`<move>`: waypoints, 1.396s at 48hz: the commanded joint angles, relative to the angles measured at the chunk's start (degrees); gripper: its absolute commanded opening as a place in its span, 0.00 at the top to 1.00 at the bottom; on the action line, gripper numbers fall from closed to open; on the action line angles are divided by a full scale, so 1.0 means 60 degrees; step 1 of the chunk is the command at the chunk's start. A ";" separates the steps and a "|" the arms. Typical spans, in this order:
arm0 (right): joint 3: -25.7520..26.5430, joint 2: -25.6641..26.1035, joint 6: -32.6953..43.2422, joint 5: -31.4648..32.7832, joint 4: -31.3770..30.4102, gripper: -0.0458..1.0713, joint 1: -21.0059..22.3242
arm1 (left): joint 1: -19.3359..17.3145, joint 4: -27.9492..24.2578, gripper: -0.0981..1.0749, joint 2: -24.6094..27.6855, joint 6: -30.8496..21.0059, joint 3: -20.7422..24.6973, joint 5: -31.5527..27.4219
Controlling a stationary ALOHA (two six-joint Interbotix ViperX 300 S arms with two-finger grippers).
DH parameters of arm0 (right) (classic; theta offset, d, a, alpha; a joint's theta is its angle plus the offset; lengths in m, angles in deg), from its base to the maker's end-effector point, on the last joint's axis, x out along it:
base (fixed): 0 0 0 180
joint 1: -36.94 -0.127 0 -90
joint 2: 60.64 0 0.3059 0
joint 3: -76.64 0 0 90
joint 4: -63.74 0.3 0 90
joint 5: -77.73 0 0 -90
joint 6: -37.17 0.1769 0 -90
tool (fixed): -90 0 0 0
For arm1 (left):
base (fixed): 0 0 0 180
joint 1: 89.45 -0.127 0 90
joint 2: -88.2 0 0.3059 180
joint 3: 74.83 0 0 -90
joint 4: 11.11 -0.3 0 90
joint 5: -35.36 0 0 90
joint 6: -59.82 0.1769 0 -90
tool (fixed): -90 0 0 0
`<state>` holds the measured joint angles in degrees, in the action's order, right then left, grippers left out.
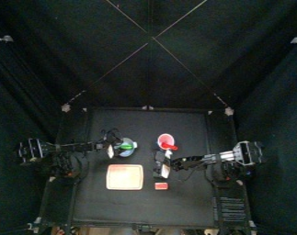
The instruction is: Grab green sushi roll
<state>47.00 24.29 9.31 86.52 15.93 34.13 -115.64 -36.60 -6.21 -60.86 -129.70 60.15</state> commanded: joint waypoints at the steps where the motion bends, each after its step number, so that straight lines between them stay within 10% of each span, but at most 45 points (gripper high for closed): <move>1: 0.0015 0.0132 -0.0015 -0.0015 0.0176 0.11 -0.0322 | 0.0103 -0.0015 0.12 -0.0073 0.0015 0.0234 0.0044; 21: -0.0352 0.0132 -0.0073 0.1597 0.1421 0.11 -0.1377 | 0.0293 -0.0029 0.12 -0.0176 0.0029 0.0278 0.0044; 67: 0.0029 -0.1318 -0.0117 0.2183 0.1655 0.11 -0.1362 | 0.0308 -0.0015 0.12 -0.0176 0.0015 0.0293 0.0059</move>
<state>46.03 15.50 8.69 99.79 26.04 25.60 -113.88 -36.77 -7.00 -60.77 -129.35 60.24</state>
